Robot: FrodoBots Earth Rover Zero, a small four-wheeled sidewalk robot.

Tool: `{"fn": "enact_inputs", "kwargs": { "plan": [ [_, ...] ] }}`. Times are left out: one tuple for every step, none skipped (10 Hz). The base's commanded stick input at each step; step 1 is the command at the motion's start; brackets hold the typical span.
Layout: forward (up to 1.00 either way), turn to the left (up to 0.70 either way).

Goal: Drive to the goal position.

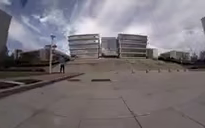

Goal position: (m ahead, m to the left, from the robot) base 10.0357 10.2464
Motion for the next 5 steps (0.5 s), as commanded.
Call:
{"fn": "enact_inputs", "kwargs": {
  "plan": [
    [0.7, 0.0],
    [0.7, 0.0],
    [0.7, 0.0],
    [0.7, 0.0],
    [0.7, 0.0]
  ]
}}
